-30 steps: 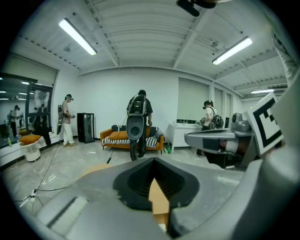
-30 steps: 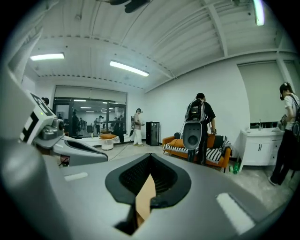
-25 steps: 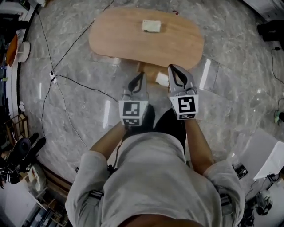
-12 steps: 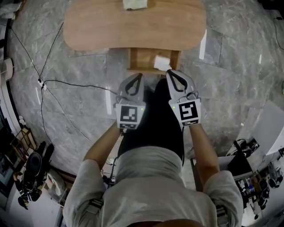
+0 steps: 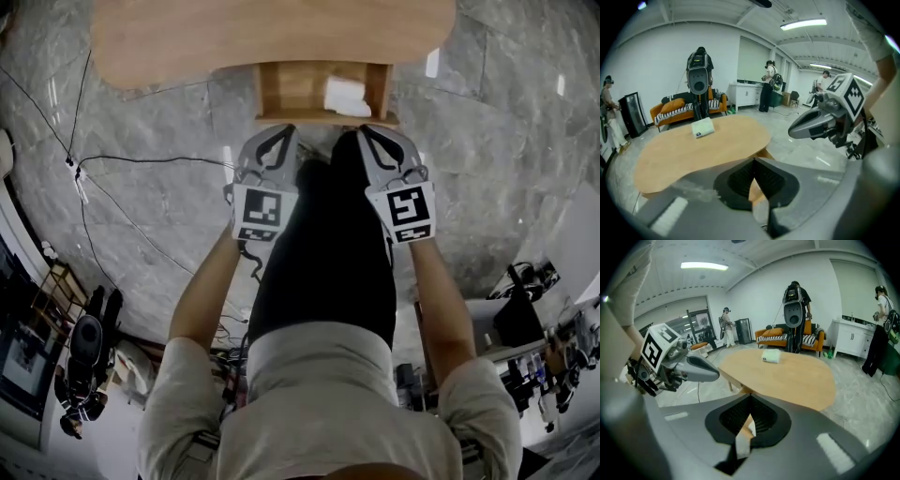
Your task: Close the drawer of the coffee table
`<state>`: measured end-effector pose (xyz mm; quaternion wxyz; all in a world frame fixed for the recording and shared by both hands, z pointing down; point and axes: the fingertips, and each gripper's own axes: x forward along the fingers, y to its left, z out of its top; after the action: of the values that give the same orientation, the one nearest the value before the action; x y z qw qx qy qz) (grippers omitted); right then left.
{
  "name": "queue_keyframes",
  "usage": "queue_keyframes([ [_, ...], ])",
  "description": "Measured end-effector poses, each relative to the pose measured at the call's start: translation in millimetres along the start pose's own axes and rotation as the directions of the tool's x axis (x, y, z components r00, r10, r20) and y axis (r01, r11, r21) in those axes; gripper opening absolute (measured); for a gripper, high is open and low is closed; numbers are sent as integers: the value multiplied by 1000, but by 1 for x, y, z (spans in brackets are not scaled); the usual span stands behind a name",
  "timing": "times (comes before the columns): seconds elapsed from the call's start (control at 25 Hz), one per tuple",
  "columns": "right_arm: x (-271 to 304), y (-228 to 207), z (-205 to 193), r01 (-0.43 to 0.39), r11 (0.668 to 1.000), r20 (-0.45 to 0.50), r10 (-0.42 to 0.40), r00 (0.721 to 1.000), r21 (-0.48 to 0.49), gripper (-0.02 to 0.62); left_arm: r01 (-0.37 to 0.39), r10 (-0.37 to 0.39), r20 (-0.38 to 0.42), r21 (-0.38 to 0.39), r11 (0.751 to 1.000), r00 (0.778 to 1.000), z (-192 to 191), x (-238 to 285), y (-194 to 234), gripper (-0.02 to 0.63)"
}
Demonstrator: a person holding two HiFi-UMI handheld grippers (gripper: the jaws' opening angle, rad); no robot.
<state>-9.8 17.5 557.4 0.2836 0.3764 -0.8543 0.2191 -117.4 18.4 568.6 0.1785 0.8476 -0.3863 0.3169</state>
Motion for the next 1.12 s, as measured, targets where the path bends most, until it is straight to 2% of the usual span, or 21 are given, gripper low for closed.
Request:
queue_keyframes([
  [0.12, 30, -19, -46, 8, 1000, -91, -7, 996, 6, 8, 59, -59, -52, -8, 998, 997, -37, 36, 10, 20],
  [0.32, 65, -28, -83, -2, 1000, -148, -1, 989, -19, 8, 49, -56, -184, -40, 998, 981, -111, 72, 29, 20],
  [0.44, 80, -29, -100, -14, 999, -175, 7, 985, -39, 8, 85, -80, -242, 13, 996, 967, -142, 85, 22, 20],
  [0.6, 90, -28, -124, -34, 997, -225, 17, 974, -69, 8, 163, -145, -340, 24, 986, 929, -178, 88, 18, 20],
  [0.76, 90, -36, -154, -26, 990, -310, -18, 951, -139, 11, 179, -117, -433, 105, 978, 894, -202, 85, 34, 26],
  [0.84, 90, -38, -170, -42, 986, -360, -20, 933, -162, 117, 181, -105, -475, 117, 976, 874, -213, 83, 41, 53],
  [0.88, 89, -38, -177, -51, 985, -381, -16, 925, -166, 127, 195, -105, -499, 131, 972, 860, -219, 83, 41, 73],
  [1.0, 88, -44, -190, -70, 976, -427, -26, 904, -208, 146, 276, -102, -573, 225, 935, 813, -236, 84, 39, 141],
  [1.12, 88, -51, -203, -97, 953, -475, -54, 878, -288, 149, 313, -75, -605, 298, 902, 793, -246, 86, 43, 160],
])
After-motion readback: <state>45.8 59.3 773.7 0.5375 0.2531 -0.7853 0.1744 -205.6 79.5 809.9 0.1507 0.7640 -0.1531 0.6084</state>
